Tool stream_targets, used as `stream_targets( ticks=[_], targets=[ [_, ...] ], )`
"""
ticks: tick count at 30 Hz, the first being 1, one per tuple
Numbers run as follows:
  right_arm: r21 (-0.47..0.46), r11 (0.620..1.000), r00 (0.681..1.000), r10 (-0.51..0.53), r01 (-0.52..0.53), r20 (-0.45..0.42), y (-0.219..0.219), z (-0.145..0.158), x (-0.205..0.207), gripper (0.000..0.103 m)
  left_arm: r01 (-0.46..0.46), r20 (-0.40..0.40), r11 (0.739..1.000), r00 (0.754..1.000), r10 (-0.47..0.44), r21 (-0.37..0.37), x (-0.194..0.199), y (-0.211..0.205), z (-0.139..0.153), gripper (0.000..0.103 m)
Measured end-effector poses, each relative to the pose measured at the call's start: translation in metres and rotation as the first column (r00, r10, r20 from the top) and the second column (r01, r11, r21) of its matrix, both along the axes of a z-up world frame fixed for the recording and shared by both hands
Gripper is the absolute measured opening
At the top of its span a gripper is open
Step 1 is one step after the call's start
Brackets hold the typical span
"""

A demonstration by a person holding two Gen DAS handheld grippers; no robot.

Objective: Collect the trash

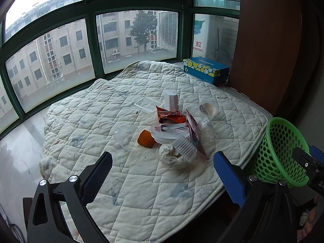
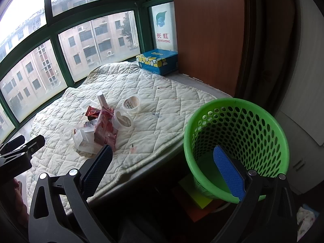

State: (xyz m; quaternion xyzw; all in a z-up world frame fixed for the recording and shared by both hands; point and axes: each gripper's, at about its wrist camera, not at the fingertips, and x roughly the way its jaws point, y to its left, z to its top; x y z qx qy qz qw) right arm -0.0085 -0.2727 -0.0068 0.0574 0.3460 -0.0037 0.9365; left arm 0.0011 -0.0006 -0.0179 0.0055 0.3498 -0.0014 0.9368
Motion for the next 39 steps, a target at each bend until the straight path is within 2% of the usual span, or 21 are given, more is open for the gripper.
stream_targets(
  ticks=[18, 39],
  targets=[
    [0.001, 1.000, 1.000, 0.012, -0.012, -0.014, 0.001, -0.003, 0.010, 0.098, -0.007, -0.026, 1.000, 1.000, 0.007, -0.004, 0.015, 0.006, 0.002, 0.097],
    [-0.017, 0.996, 0.996, 0.088, -0.089, -0.018, 0.018, -0.006, 0.051, 0.098, -0.066, -0.079, 0.998, 0.995, 0.066, 0.002, 0.051, 0.026, -0.004, 0.097]
  ],
)
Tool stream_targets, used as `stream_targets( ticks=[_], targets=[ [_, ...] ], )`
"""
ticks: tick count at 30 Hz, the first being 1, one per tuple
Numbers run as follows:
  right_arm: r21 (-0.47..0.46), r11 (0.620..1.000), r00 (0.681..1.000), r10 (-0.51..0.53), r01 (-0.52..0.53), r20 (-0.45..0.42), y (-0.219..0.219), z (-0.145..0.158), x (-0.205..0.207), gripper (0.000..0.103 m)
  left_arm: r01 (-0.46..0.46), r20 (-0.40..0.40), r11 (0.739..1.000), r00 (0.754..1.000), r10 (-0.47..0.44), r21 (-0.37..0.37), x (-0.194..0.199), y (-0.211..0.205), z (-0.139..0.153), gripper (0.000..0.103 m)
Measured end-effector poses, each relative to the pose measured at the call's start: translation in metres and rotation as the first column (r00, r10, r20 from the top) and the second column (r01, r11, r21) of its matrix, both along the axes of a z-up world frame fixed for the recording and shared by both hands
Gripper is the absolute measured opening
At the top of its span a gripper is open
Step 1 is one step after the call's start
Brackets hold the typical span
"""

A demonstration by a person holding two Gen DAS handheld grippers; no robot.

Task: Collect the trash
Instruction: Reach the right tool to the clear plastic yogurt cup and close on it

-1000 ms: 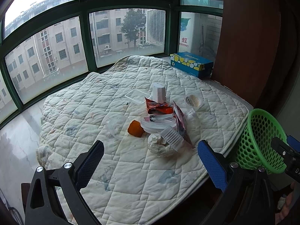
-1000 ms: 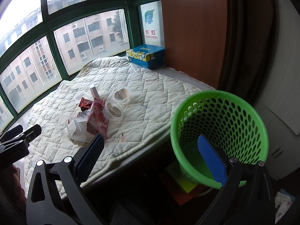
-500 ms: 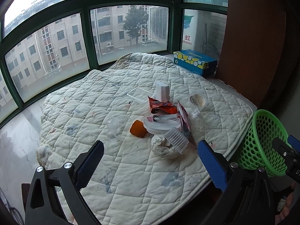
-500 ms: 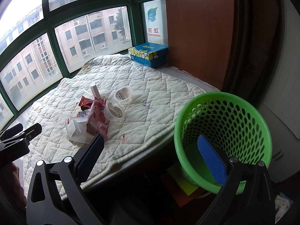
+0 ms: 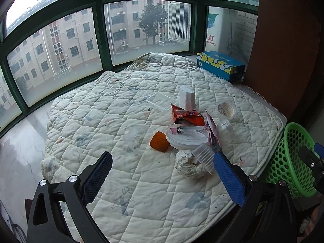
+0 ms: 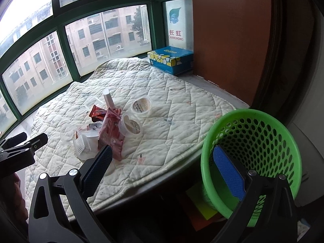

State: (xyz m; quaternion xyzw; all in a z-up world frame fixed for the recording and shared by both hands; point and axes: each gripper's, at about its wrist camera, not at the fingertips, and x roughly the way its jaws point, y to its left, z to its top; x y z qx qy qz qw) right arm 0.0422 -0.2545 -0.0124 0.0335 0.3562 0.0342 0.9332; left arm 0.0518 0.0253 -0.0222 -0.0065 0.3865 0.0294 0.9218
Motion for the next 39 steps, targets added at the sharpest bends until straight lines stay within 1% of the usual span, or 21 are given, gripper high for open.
stream_targets(
  ticks=[4, 14, 27, 31, 39],
  targets=[
    [-0.003, 1.000, 1.000, 0.026, -0.026, 0.001, 0.005, 0.000, 0.009, 0.098, -0.015, -0.010, 1.000, 1.000, 0.015, -0.004, 0.007, 0.007, -0.002, 0.097],
    [0.030, 0.995, 0.994, 0.095, -0.093, -0.045, 0.018, -0.013, 0.040, 0.098, -0.039, -0.038, 0.999, 0.999, 0.038, -0.011, 0.024, 0.024, -0.010, 0.097],
    [0.065, 0.987, 0.985, 0.150, -0.145, -0.081, 0.027, -0.028, 0.069, 0.098, -0.053, -0.061, 0.999, 0.997, 0.053, -0.001, 0.029, 0.037, -0.021, 0.097],
    [0.087, 0.981, 0.979, 0.181, -0.173, -0.097, 0.034, -0.034, 0.080, 0.098, -0.052, -0.060, 0.999, 0.997, 0.052, -0.002, 0.028, 0.043, -0.023, 0.097],
    [0.183, 0.957, 0.957, 0.253, -0.227, -0.139, 0.045, -0.055, 0.110, 0.098, -0.059, -0.062, 0.998, 0.996, 0.058, -0.015, 0.025, 0.055, -0.028, 0.097]
  ],
)
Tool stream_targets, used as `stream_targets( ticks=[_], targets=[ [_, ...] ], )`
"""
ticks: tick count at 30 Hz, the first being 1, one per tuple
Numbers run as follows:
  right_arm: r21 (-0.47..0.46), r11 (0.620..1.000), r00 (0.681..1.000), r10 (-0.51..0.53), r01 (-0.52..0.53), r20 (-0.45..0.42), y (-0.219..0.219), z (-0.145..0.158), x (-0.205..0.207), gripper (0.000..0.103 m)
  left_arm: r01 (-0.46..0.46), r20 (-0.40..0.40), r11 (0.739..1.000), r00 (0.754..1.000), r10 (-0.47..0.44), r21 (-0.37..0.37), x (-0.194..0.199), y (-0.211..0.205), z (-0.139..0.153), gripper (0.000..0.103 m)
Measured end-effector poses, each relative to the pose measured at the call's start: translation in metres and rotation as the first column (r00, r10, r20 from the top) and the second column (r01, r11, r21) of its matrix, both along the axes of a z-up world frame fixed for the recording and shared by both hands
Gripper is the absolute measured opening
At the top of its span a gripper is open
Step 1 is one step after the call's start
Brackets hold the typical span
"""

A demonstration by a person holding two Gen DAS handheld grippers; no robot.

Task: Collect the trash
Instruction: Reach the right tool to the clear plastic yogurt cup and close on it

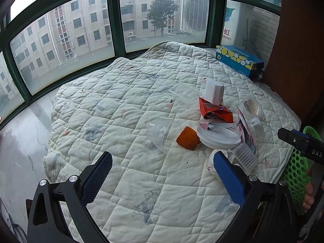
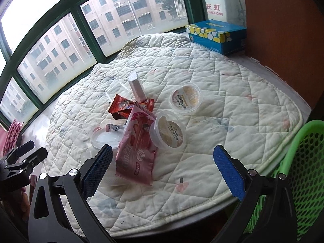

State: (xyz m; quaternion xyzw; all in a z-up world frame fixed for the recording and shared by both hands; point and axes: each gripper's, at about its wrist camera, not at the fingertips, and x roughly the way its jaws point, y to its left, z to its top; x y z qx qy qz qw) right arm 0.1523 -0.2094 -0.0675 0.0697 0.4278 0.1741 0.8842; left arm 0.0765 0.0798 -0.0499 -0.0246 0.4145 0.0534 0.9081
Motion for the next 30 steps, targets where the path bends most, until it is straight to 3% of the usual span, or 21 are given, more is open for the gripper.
stream_targets(
  ticks=[10, 27, 30],
  targets=[
    [0.134, 0.991, 0.995, 0.025, -0.012, -0.092, -0.006, -0.033, 0.044, 0.092, 0.033, -0.001, 0.999, 0.999, -0.033, -0.021, -0.001, 0.005, -0.005, 0.097],
    [0.204, 0.976, 0.986, 0.107, -0.080, -0.130, -0.001, -0.066, 0.082, 0.081, 0.118, -0.010, 0.991, 0.993, -0.119, -0.066, 0.010, 0.001, -0.016, 0.097],
    [0.235, 0.968, 0.981, 0.122, -0.084, -0.153, -0.002, -0.072, 0.084, 0.072, 0.163, -0.002, 0.983, 0.987, -0.163, -0.082, 0.011, -0.004, -0.015, 0.097]
  ],
)
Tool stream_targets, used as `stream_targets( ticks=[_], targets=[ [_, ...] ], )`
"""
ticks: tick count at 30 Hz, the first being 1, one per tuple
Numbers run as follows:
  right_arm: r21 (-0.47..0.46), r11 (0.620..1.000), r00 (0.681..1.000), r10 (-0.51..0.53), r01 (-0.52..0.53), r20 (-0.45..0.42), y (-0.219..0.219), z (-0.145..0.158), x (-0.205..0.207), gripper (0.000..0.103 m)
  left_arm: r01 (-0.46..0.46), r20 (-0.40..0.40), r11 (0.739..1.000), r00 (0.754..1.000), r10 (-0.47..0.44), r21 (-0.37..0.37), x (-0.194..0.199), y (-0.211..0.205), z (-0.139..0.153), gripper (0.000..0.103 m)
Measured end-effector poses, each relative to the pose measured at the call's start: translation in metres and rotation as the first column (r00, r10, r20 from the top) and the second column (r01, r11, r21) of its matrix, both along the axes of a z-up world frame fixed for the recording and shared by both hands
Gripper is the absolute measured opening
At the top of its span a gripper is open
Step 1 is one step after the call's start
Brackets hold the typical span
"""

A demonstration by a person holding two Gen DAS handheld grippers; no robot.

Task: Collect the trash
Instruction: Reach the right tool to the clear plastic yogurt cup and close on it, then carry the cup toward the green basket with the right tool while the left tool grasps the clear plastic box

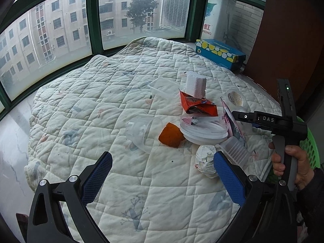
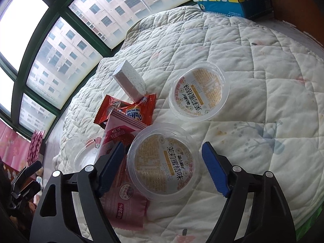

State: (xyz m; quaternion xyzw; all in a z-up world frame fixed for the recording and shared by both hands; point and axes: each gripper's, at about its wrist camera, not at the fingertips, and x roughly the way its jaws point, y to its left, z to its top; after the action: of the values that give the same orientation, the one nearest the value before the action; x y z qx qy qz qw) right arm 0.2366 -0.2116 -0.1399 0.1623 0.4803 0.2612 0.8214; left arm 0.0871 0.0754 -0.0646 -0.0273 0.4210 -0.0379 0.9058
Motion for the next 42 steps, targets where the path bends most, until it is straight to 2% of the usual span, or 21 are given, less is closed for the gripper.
stream_targets(
  ticks=[2, 7, 15, 23, 25, 29, 35, 42],
  targets=[
    [0.000, 1.000, 1.000, -0.002, 0.002, -0.007, -0.001, -0.002, -0.001, 0.066, 0.040, 0.003, 0.999, 0.999, -0.040, -0.002, 0.001, -0.007, 0.001, 0.097],
    [-0.011, 1.000, 1.000, -0.017, 0.017, 0.016, -0.005, 0.006, -0.010, 0.066, 0.160, 0.015, 0.987, 0.987, -0.160, -0.003, 0.002, -0.029, 0.003, 0.097],
    [-0.050, 0.996, 0.993, -0.068, 0.074, 0.100, -0.019, 0.047, -0.034, 0.066, 0.371, 0.026, 0.926, 0.927, -0.373, 0.063, 0.010, -0.077, 0.000, 0.097],
    [-0.038, 0.986, 0.979, -0.153, 0.160, 0.136, -0.054, 0.080, -0.075, 0.066, 0.459, 0.003, 0.883, 0.887, -0.462, 0.094, 0.030, -0.100, -0.012, 0.093],
    [-0.037, 0.981, 0.973, -0.182, 0.189, 0.143, -0.065, 0.085, -0.086, 0.066, 0.473, -0.009, 0.877, 0.881, -0.474, 0.085, 0.034, -0.101, -0.015, 0.081],
    [-0.056, 0.966, 0.956, -0.239, 0.252, 0.169, -0.085, 0.093, -0.110, 0.066, 0.481, -0.016, 0.873, 0.876, -0.481, 0.080, 0.037, -0.100, -0.020, 0.073],
    [-0.091, 0.943, 0.936, -0.298, 0.319, 0.187, -0.105, 0.095, -0.138, 0.066, 0.499, -0.041, 0.864, 0.866, -0.498, 0.058, 0.034, -0.102, -0.026, 0.042],
    [-0.112, 0.920, 0.916, -0.350, 0.376, 0.199, -0.126, 0.093, -0.161, 0.066, 0.478, -0.028, 0.878, 0.878, -0.477, 0.028, 0.024, -0.090, -0.016, 0.016]
  ],
)
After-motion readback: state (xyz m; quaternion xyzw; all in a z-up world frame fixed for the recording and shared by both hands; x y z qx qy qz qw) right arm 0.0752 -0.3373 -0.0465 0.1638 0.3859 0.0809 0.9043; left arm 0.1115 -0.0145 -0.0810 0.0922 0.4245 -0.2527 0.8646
